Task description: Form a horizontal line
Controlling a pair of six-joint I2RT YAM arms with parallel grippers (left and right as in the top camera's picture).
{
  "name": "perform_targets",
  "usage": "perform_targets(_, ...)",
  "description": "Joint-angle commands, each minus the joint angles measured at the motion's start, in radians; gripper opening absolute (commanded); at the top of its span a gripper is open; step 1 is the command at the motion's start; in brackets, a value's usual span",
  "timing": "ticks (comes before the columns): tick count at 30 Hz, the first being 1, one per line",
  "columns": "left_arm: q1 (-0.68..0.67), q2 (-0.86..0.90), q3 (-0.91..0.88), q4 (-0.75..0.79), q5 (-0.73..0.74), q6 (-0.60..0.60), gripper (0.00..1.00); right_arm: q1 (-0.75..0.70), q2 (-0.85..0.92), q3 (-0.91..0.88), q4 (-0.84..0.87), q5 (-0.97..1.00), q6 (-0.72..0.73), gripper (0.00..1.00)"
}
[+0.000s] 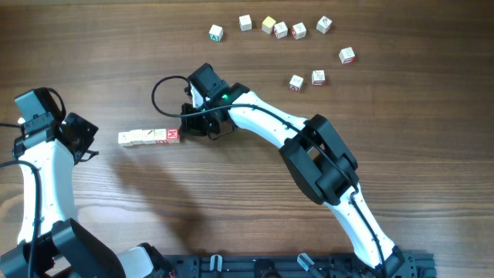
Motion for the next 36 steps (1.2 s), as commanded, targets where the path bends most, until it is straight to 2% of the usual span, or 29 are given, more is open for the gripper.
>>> perform_targets(1,0.005,-0.013,0.012,-0.001,-0.014,-0.012,0.04,0.001,0.013,-0.006,0.008,-0.021,0.011,0.04)
perform_targets(12,0.005,-0.013,0.012,0.0,-0.014,-0.012,0.04,0.0,0.013,-0.006,-0.011,-0.017,-0.002,0.04)
perform_targets(17,0.006,-0.013,0.012,0.0,-0.014,-0.009,0.04,0.0,0.013,-0.006,-0.061,0.046,-0.026,0.04)
perform_targets(36,0.006,-0.013,0.012,0.0,-0.014,-0.009,0.04,0.012,0.013,-0.006,-0.038,-0.013,0.03,0.04)
